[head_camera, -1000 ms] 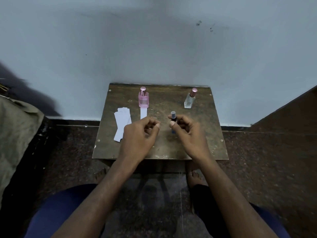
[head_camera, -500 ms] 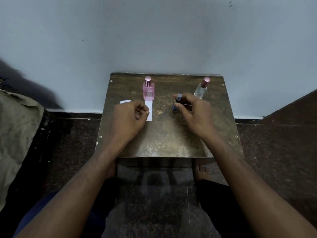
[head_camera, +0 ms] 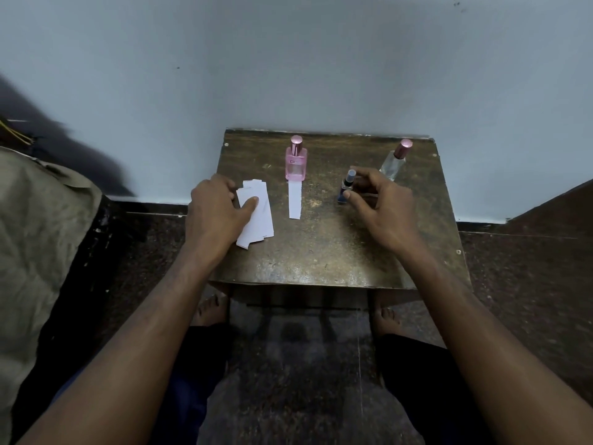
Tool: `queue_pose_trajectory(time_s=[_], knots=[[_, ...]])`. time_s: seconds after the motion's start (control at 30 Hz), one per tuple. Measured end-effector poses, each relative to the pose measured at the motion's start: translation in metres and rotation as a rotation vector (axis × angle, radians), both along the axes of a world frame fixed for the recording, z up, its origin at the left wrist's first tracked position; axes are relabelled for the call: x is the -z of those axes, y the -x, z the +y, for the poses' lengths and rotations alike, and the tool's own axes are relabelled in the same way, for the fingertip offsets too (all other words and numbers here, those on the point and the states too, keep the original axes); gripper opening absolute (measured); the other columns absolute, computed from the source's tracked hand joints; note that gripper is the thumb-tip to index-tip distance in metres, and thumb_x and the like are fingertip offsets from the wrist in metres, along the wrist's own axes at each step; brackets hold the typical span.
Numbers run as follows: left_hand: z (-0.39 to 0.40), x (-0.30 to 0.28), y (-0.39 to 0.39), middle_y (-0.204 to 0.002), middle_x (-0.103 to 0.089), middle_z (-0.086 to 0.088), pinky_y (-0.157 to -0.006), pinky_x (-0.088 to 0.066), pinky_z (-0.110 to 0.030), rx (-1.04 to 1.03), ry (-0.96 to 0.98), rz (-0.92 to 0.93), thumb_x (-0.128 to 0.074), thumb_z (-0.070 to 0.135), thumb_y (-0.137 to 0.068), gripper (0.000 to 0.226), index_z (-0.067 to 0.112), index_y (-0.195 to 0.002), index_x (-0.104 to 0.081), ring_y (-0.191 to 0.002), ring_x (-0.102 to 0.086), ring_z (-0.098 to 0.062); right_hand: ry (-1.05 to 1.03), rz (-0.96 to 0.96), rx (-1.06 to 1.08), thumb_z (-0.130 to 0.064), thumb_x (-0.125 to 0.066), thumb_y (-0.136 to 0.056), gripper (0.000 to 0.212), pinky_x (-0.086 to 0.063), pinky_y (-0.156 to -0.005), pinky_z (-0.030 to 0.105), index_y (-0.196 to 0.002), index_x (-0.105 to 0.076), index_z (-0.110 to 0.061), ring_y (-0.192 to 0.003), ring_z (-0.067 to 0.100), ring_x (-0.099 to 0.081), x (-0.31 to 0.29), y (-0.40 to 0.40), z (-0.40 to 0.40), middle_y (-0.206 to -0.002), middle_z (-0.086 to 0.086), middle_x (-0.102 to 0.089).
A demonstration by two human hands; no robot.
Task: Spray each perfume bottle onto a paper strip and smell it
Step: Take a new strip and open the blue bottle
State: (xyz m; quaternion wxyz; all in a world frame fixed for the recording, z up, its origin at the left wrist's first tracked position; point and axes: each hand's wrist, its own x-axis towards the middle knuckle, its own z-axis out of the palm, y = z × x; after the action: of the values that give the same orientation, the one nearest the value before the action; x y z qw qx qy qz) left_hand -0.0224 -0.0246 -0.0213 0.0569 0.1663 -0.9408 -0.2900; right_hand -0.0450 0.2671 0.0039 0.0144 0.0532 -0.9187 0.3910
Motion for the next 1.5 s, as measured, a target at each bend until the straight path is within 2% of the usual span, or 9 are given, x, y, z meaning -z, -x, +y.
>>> queue_pose_trajectory(time_s=[0.1,0.27,0.43,0.57,0.73,0.87,1.03,1.3,1.5], knots=[[-0.002,0.000,-0.004,-0.107,-0.072,-0.003,-0.081,-0.047,-0.031,-0.009,0.000,-0.045,-0.083,0.046,-0.087,0.049,0.016,-0.123,-0.069,-0.101,-0.068,-0.020,0.031,0.059,0.092,-0.030,-0.078,-0.096,0.054,-0.057,-0.091,0.017,-0.145,-0.059,-0.020,-0.104,0.003,-0.070,0.001,-0.006,0.006,-0.121,-0.005,-0.074],[0.000,-0.008,-0.005,-0.090,-0.071,0.005,-0.078,-0.045,-0.028,-0.034,-0.062,-0.038,-0.083,0.042,-0.089,0.039,0.017,-0.117,-0.069,-0.096,-0.068,-0.016,0.116,0.407,0.263,-0.021,-0.071,-0.100,0.022,-0.053,-0.073,0.012,-0.120,-0.068,-0.013,-0.084,0.007,-0.067,-0.021,-0.037,0.003,-0.100,-0.005,-0.071],[-0.003,-0.012,-0.008,-0.102,-0.075,-0.002,-0.081,-0.045,-0.030,-0.018,-0.012,-0.126,-0.086,0.063,-0.077,0.073,0.017,-0.129,-0.062,-0.104,-0.064,-0.019,0.006,0.629,0.007,0.001,-0.072,-0.092,0.011,-0.049,-0.071,0.027,-0.102,-0.072,-0.004,-0.081,0.018,-0.059,-0.024,-0.061,-0.023,-0.091,0.006,-0.068],[-0.011,-0.015,-0.013,-0.086,-0.077,0.002,-0.079,-0.048,-0.029,-0.028,-0.098,-0.172,-0.093,0.047,-0.076,0.065,0.019,-0.127,-0.064,-0.093,-0.072,-0.015,-0.047,0.525,-0.274,-0.005,-0.070,-0.093,0.015,-0.046,-0.086,0.026,-0.108,-0.071,-0.004,-0.092,0.020,-0.060,-0.009,-0.059,-0.055,-0.099,0.005,-0.069],[-0.015,-0.021,-0.023,-0.078,-0.078,0.003,-0.086,-0.063,-0.040,-0.074,-0.227,-0.168,-0.099,0.036,-0.072,0.065,0.018,-0.124,-0.065,-0.077,-0.076,-0.015,-0.063,0.305,-0.332,-0.014,-0.070,-0.094,0.020,-0.045,-0.088,0.023,-0.113,-0.067,-0.013,-0.097,0.010,-0.056,0.009,-0.056,-0.073,-0.106,-0.004,-0.068],[-0.017,-0.027,-0.028,-0.076,-0.079,0.002,-0.057,-0.059,-0.021,-0.087,-0.322,-0.169,-0.099,0.030,-0.073,0.059,0.017,-0.120,-0.066,-0.058,-0.074,-0.004,-0.019,0.208,-0.280,-0.018,-0.071,-0.095,0.015,-0.052,-0.078,0.025,-0.108,-0.065,-0.018,-0.087,0.006,-0.061,0.014,-0.051,-0.075,-0.097,-0.008,-0.066],[-0.023,-0.026,-0.028,-0.075,-0.078,-0.001,-0.051,-0.054,-0.012,-0.102,-0.417,-0.165,-0.097,0.026,-0.075,0.047,0.011,-0.112,-0.073,-0.056,-0.072,-0.001,-0.023,0.148,-0.290,-0.019,-0.074,-0.095,0.015,-0.042,-0.074,0.005,-0.108,-0.066,-0.018,-0.082,0.000,-0.060,0.012,-0.050,-0.086,-0.095,-0.008,-0.068],[-0.021,-0.024,-0.029,-0.077,-0.078,0.008,-0.063,-0.050,-0.011,-0.030,-0.355,-0.170,-0.090,0.030,-0.085,0.031,0.018,-0.112,-0.080,-0.066,-0.068,0.011,-0.002,0.101,-0.269,-0.018,-0.073,-0.094,0.010,-0.043,-0.073,0.005,-0.104,-0.071,-0.017,-0.079,0.002,-0.062,0.012,-0.053,-0.096,-0.092,-0.006,-0.070],[-0.031,-0.027,-0.032,-0.077,-0.077,0.007,-0.050,-0.046,-0.004,-0.058,-0.358,-0.166,-0.089,0.029,-0.086,0.018,0.021,-0.099,-0.080,-0.056,-0.067,0.009,0.034,0.081,-0.247,-0.023,-0.074,-0.095,0.011,-0.048,-0.073,0.011,-0.105,-0.073,-0.018,-0.079,0.001,-0.064,0.013,-0.047,-0.102,-0.090,-0.008,-0.071]])
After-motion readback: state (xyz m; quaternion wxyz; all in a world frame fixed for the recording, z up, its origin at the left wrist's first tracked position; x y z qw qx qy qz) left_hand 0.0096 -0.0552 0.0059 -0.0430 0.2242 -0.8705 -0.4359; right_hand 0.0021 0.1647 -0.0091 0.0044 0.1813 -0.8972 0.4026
